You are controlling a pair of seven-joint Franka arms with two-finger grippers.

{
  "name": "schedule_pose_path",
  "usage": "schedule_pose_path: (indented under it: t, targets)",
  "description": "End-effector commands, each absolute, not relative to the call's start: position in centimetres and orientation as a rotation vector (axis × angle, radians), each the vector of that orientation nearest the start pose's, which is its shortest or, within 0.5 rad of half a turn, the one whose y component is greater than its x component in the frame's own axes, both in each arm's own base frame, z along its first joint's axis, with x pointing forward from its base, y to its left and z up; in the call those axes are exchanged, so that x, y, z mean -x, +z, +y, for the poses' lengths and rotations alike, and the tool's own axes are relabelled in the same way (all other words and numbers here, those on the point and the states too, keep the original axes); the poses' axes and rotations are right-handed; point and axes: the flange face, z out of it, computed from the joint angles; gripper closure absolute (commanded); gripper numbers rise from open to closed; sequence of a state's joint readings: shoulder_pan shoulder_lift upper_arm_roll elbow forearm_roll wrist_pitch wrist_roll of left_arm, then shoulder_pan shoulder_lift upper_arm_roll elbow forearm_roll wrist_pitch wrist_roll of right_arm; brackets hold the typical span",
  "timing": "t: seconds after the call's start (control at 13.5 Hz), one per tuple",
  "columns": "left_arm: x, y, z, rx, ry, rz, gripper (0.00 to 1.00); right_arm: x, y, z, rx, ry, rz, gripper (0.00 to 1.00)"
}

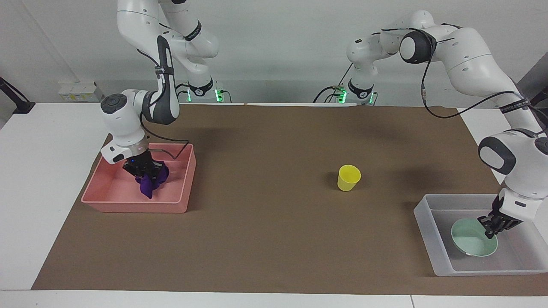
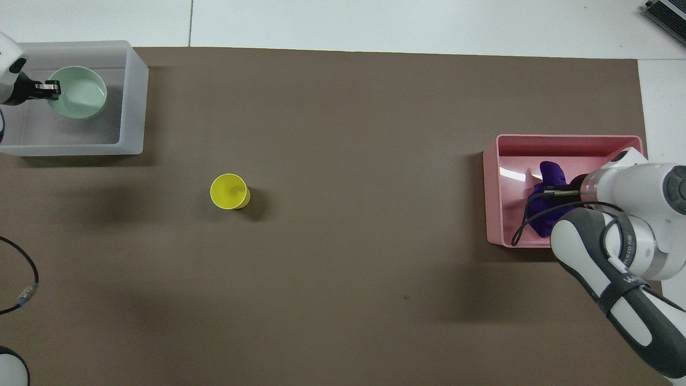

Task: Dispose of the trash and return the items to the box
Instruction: 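Release the cloth while the left gripper sets the bowl in the clear box, then reach the left gripper to the yellow cup while the right gripper withdraws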

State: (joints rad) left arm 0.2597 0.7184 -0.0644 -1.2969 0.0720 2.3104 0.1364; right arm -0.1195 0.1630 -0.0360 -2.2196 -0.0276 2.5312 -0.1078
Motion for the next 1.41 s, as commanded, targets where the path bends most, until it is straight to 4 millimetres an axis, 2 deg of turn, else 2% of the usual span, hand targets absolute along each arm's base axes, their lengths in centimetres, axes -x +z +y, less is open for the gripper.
schedule_pose_path:
  t: [0.0, 0.07, 0.3, 0.52, 0.59, 0.67, 0.89, 1.04, 1.11, 1.26, 1.34]
  targets:
    - [-73.5, 35.4, 16.6, 3.026, -0.433, -0.032, 1.0, -55.9, 33.2, -8.1, 3.165, -0.297, 0.054, 0.0]
    - [-73.5, 35.3, 16.6, 3.026, -0.428, -0.032, 0.67, -56.3, 34.8, -7.9, 3.163, -0.328, 0.049, 0.0]
    - [-73.3, 36.9, 16.5, 3.02, -0.417, 0.009, 0.03, -56.3, 38.9, -7.1, 3.157, -0.358, 0.051, 0.0]
    - [-71.8, 41.7, 14.7, 3.022, -0.396, 0.079, 0.0, -56.3, 44.2, -5.7, 3.162, -0.295, 0.134, 0.0]
    - [-70.7, 43.3, 13.8, 3.023, -0.385, 0.094, 0.0, -56.4, 45.6, -4.3, 3.161, -0.269, 0.128, 0.0]
    - [-69.3, 44.4, 11.8, 3.022, -0.378, 0.131, 0.0, -56.6, 46.5, -3.2, 3.159, -0.248, 0.159, 0.0]
    - [-64.4, 46.3, 6.7, 3.026, -0.334, 0.21, 0.0, -56.3, 49.7, 0.0, 3.178, -0.241, 0.211, 0.0]
    - [-62.1, 46.8, 2.5, 3.048, -0.249, 0.211, 0.0, -56.2, 53.7, 0.5, 3.178, -0.235, 0.234, 0.0]
    - [-61.3, 46.7, -0.3, 3.054, -0.228, 0.22, 0.0, -56.1, 55.5, 0.4, 3.182, -0.219, 0.231, 0.0]
    - [-59.7, 45.4, -5.4, 3.071, -0.203, 0.186, 0.0, -55.6, 59.8, -0.1, 3.188, -0.185, 0.248, 0.0]
    - [-58.6, 44.7, -7.2, 3.076, -0.215, 0.166, 0.0, -55.2, 61.5, -0.2, 3.19, -0.172, 0.247, 0.0]
